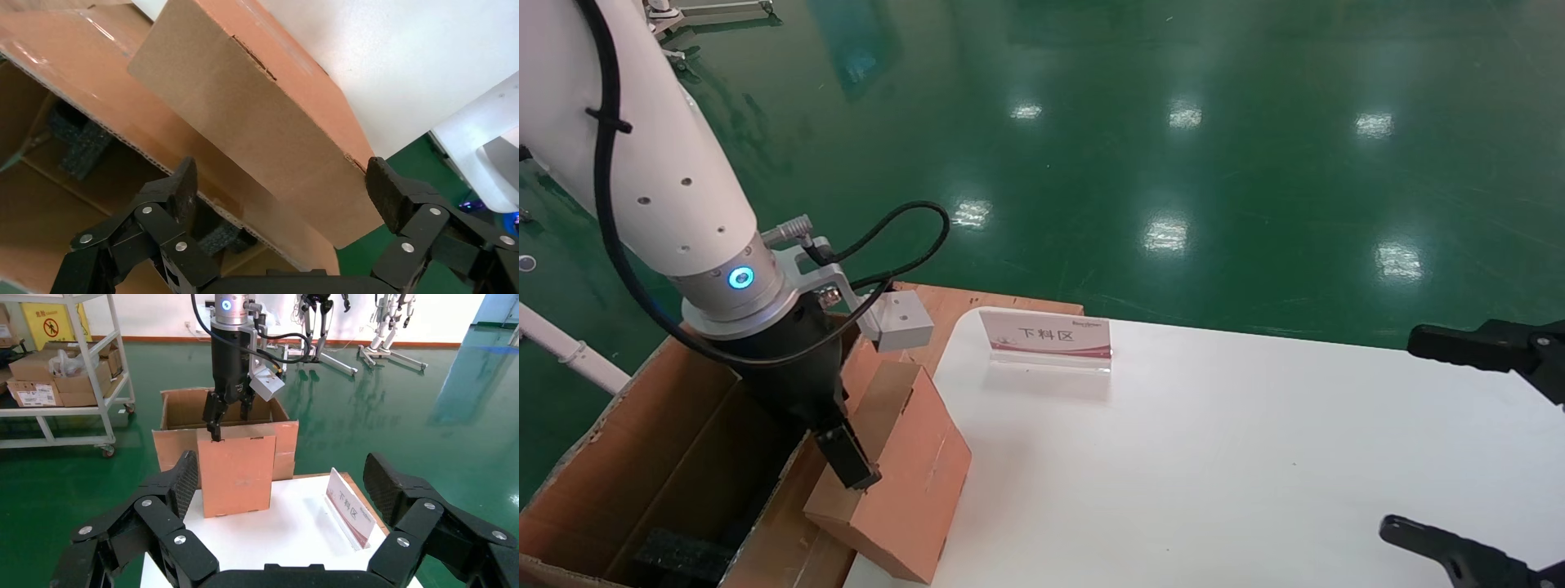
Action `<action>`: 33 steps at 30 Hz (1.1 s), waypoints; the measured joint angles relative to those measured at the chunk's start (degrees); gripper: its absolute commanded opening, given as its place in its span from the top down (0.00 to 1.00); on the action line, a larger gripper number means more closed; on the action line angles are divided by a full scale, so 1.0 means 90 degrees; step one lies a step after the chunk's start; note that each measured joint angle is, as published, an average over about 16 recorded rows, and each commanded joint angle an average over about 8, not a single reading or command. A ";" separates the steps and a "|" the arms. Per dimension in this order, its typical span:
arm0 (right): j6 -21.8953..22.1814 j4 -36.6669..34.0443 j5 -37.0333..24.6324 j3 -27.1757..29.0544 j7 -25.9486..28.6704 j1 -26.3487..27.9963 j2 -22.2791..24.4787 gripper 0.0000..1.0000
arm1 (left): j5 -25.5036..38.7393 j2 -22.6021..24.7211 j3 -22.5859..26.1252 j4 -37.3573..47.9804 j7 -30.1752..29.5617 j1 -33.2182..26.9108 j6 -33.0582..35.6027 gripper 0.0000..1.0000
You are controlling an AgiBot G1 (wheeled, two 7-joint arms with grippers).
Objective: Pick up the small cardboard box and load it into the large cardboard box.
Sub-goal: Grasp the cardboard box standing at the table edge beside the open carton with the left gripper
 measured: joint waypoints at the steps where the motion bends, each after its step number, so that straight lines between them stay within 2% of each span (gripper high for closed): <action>1: 0.0000 0.0000 0.0000 0.0000 0.0000 0.0000 0.0000 0.00 | -0.0020 -0.0002 0.0017 0.0000 -0.0016 -0.0001 -0.0015 0.00; 33: 0.0006 0.0000 0.0009 -0.0014 -0.0007 0.0003 0.0006 0.00 | -0.0311 -0.0191 0.0192 0.0006 -0.0009 -0.0055 -0.0314 0.00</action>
